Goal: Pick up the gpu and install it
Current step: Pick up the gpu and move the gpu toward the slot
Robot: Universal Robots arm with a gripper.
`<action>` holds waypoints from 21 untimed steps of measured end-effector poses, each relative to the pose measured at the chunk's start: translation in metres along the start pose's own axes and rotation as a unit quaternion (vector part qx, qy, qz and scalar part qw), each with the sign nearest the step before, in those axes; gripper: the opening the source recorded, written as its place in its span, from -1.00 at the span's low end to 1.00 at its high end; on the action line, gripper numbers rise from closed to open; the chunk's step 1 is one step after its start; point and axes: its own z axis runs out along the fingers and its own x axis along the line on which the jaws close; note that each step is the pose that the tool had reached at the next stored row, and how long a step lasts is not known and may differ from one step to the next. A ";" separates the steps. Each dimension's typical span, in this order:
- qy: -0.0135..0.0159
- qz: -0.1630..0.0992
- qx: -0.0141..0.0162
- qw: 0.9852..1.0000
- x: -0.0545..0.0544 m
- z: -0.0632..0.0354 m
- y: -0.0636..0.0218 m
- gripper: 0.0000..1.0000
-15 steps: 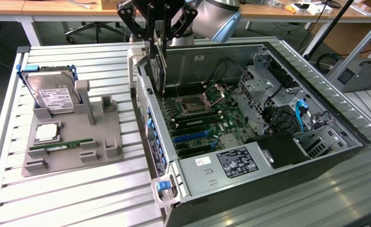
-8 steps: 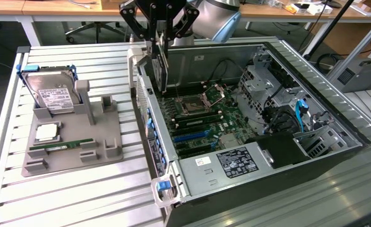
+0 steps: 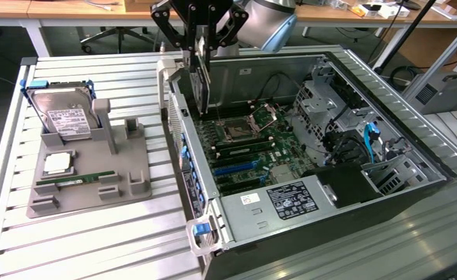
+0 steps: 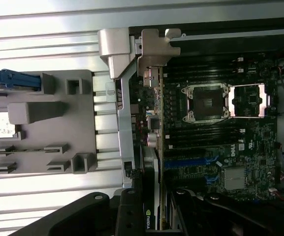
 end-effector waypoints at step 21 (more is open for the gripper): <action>0.000 0.000 0.004 1.000 -0.018 0.0005 0.0013 -0.47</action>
